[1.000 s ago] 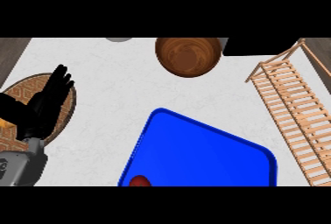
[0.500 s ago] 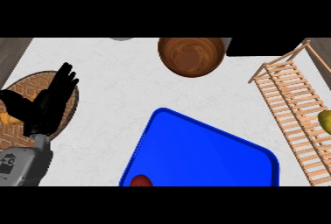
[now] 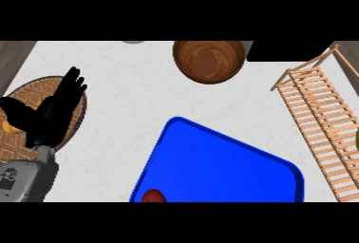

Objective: Pick the lemon from the tray and place it in the tiered shelf

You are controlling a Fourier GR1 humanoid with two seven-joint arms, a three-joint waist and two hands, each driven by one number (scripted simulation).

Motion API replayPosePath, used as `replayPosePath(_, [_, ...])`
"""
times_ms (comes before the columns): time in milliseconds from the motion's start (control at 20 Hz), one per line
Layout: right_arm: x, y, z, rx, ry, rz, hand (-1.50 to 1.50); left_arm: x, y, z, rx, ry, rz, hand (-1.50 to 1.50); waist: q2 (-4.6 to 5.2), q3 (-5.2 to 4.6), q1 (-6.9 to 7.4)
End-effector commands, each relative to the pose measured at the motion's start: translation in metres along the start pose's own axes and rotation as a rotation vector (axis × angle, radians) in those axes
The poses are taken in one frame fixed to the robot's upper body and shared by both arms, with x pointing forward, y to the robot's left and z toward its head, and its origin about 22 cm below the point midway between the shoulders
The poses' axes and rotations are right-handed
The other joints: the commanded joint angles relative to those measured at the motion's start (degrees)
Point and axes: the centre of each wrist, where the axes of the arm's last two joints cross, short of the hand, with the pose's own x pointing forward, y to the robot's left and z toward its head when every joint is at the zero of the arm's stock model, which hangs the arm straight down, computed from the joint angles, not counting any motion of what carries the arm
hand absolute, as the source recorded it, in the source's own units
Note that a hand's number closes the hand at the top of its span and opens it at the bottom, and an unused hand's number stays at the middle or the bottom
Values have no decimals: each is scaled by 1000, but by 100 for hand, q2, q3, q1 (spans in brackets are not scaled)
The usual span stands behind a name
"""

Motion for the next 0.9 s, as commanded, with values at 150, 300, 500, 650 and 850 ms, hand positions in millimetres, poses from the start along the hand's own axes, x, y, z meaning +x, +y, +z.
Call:
replayPosePath(150, [-14, -50, -27, 213, 120, -116, -150, 6, 14, 1, 24, 25, 2, 0, -38, -6, -82])
replayPosePath(300, [-28, -90, -13, 209, 97, -131, -150, 6, 1, 6, 26, 13, -7, 0, -29, -3, -84])
replayPosePath(500, [-53, -150, -7, 200, 79, -145, -150, 0, 7, 8, 19, 23, 14, 0, -34, -1, -131])
replayPosePath(650, [-81, -183, -11, 204, 74, -243, -150, 7, 7, -3, 31, 2, 3, 0, -25, 1, -183])
replayPosePath(850, [-84, -221, 7, 287, -1, -222, -150, 6, -3, -1, 38, 7, -5, 0, -24, 0, -155])
